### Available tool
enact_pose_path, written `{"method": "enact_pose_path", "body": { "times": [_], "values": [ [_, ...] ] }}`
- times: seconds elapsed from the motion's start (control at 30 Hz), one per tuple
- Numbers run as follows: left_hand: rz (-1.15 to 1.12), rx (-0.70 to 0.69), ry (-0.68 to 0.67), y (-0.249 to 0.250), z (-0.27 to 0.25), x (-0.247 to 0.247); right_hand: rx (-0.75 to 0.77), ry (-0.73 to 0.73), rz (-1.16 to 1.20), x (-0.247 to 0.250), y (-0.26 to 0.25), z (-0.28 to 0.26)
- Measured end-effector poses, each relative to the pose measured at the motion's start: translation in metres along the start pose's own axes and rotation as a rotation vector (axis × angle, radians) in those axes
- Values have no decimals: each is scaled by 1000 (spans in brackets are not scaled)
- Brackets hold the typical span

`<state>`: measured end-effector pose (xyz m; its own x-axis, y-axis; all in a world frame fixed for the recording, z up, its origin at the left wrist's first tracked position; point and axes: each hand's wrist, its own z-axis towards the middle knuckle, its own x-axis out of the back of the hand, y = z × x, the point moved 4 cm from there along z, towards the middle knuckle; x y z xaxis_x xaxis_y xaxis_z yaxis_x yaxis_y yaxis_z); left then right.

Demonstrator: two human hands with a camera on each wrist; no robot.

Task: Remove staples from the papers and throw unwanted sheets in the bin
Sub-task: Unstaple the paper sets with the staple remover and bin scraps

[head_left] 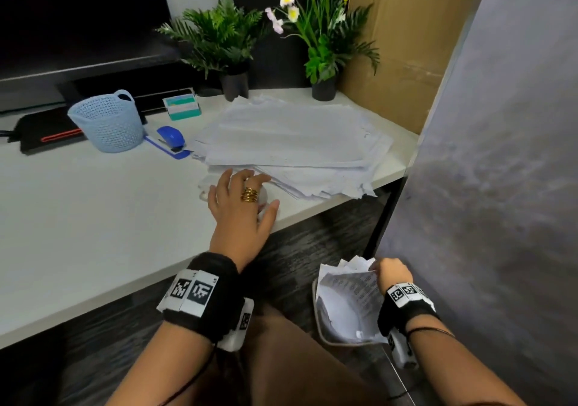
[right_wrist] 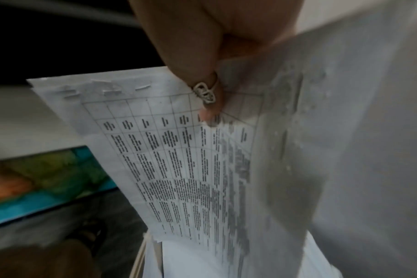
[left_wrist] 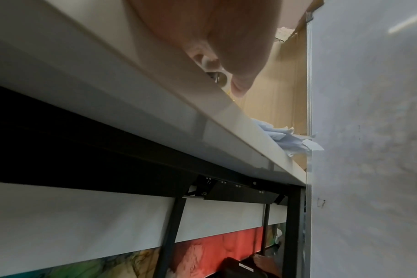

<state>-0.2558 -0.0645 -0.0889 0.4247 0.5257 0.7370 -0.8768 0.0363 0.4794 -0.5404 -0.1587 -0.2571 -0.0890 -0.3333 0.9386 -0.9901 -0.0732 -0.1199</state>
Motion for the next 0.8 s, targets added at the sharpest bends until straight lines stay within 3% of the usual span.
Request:
{"method": "enact_pose_path", "body": {
  "times": [0.1,0.2,0.27,0.4,0.47,0.57,0.63,0.73,0.8],
  "values": [
    [2,5,10,1,2,-1,94,-93,109,-42,2,20],
    [19,25,-21,3,2,-2,93,-282,57,-80,2,27],
    [27,20,-32,3,2,-2,96,-267,43,-76,-8,22],
    [45,0,-20,2,3,-3,177,67,154,-24,-30,7],
    [46,-10,-2,2,3,-2,235,332,267,21,-42,-17],
    [36,-16,17,2,2,-2,441,843,486,97,-68,-68],
    [34,-27,23,3,1,-1,564,1012,621,138,-87,-87],
    [26,-27,23,3,1,-1,558,981,654,186,-110,-79],
    [22,-24,16,3,0,-1,527,756,470,205,-124,-53]
  ]
}}
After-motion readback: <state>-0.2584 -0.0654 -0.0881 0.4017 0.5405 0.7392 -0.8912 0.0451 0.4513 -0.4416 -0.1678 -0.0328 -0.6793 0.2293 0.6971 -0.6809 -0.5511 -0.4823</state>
